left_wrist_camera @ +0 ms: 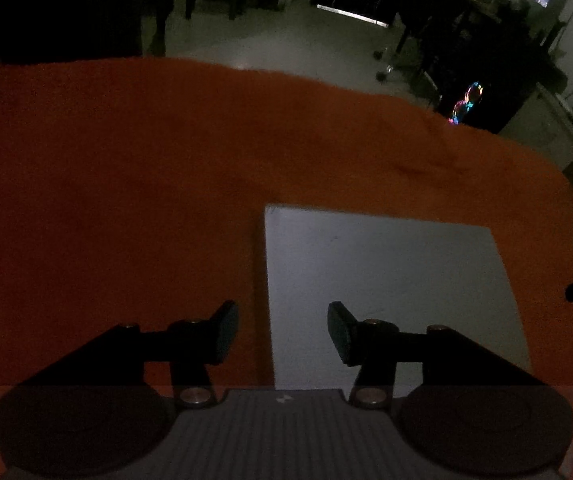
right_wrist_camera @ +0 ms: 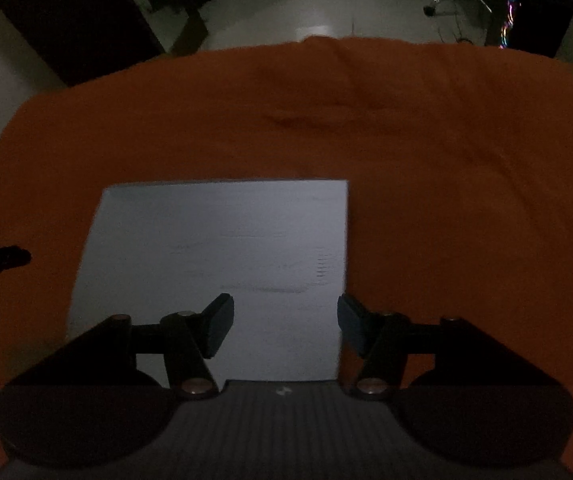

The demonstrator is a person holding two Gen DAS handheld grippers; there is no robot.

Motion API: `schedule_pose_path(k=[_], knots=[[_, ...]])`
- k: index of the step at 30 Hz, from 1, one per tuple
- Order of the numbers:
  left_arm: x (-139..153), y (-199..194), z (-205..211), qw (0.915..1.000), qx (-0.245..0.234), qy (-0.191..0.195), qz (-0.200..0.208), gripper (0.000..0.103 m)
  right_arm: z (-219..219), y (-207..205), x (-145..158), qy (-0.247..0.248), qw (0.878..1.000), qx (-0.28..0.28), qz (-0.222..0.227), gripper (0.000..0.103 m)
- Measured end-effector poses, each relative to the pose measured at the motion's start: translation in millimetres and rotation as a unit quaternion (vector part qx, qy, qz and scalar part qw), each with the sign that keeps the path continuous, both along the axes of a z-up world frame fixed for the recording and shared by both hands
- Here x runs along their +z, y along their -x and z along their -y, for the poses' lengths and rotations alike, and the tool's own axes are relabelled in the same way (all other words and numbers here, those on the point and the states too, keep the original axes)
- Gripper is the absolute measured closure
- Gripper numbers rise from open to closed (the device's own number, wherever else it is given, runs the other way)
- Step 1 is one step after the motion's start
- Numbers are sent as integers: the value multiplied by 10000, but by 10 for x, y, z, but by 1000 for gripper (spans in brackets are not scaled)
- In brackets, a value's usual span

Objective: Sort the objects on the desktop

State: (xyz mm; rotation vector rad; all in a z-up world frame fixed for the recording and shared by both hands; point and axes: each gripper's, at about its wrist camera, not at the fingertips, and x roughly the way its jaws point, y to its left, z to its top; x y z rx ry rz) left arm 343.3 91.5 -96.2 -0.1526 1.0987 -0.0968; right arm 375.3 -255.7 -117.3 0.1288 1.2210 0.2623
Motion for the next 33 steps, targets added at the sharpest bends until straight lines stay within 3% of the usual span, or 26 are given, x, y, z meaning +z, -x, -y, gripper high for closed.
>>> schedule_pose_path(k=[9,14,18,22,28,33], knots=[[-589,-170,40,9988,-163,112,-441,58,96,-332,-712,64,9981,41,-610,41],[-729,-286,66,9987,-206,95,-459,56,190,-420,-950,-302,9977,175,-574,25],[-844,-396,40,9973,-344,198,-622,55,189,-448,-1052,-377,9970,271,-619,22],[-943,-437,31,9936,-485,535,-869,47,188,-492,-1119,-459,9957,360,-720,21],[-1015,-462,119,9910,-700,552,-999,31,187,-531,-1279,-732,9924,398,-905,11],[-1012,-484,153,9903,-822,454,-1020,30,196,-535,-1286,-766,9924,341,-899,7]])
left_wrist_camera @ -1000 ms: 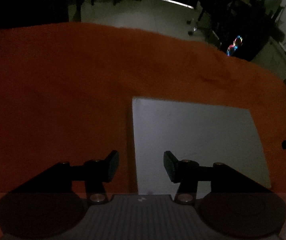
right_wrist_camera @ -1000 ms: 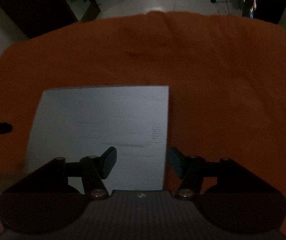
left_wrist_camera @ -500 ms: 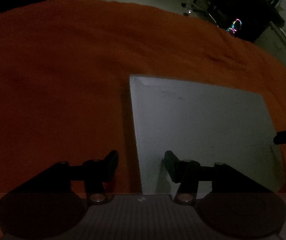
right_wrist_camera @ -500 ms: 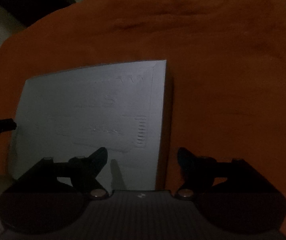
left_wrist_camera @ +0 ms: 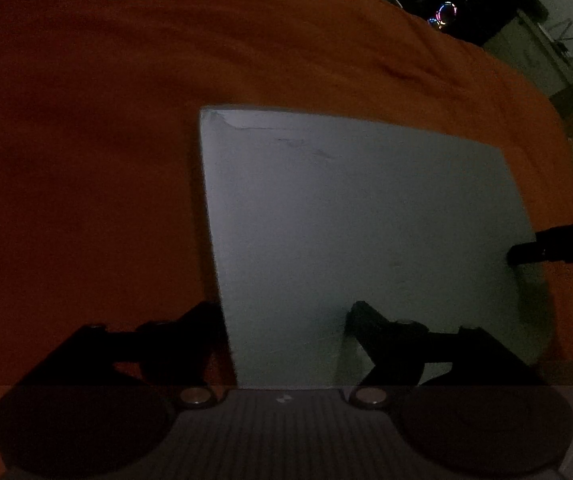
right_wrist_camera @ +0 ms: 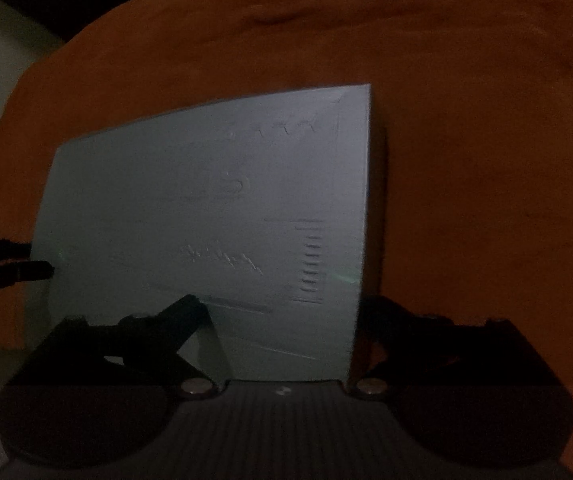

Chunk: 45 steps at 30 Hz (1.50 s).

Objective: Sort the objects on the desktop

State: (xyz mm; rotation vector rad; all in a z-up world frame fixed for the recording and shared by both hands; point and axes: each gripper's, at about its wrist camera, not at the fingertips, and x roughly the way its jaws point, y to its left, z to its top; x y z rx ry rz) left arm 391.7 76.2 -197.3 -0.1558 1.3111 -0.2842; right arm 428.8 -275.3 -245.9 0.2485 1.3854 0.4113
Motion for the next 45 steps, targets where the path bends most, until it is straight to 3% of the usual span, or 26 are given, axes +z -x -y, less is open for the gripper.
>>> schedule_pose_path(k=[4,8,22,32,45], knots=[[76,-10,-10,9999,62,-105,38,29,-21,46,102,-82,9999,-95,-41,8],[250,22,13,9992,243,-144,277,23,-65,104,279,-106,9999,-80,64,8],[797,170,-40,9965,450,-198,679,21,-34,359,892,-181,9982,-374,434,8],[1088,309,-139,9949,567,-159,825,21,-130,496,1054,-175,9976,-469,479,8],[1797,693,-174,9875,629,-169,1432,21,-267,947,1727,-174,9929,-557,1040,8]])
